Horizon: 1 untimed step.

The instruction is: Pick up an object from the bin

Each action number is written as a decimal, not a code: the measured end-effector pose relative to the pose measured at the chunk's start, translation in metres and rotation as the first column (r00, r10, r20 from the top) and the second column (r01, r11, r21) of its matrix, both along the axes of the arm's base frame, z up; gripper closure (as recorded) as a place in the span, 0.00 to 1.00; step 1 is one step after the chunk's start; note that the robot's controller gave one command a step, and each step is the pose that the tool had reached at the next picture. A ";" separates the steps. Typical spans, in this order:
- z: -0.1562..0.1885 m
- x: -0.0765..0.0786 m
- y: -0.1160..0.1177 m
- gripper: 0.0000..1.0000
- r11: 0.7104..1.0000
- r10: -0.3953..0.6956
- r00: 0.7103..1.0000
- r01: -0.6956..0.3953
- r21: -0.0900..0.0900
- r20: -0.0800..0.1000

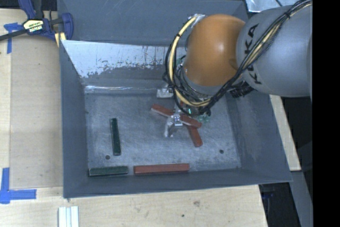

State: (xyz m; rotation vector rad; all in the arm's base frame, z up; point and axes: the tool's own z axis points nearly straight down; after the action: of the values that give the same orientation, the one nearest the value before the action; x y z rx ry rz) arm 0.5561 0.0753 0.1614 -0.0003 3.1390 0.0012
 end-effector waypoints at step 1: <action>-0.021 0.016 -0.016 0.00 0.995 0.099 0.995 -0.099 0.000 0.006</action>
Offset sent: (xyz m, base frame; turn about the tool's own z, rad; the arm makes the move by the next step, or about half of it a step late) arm 0.0258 -0.0547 -0.0857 -0.2446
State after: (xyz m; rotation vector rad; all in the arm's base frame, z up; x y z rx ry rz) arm 0.5721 0.0590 0.1405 -0.1563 3.1291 0.0022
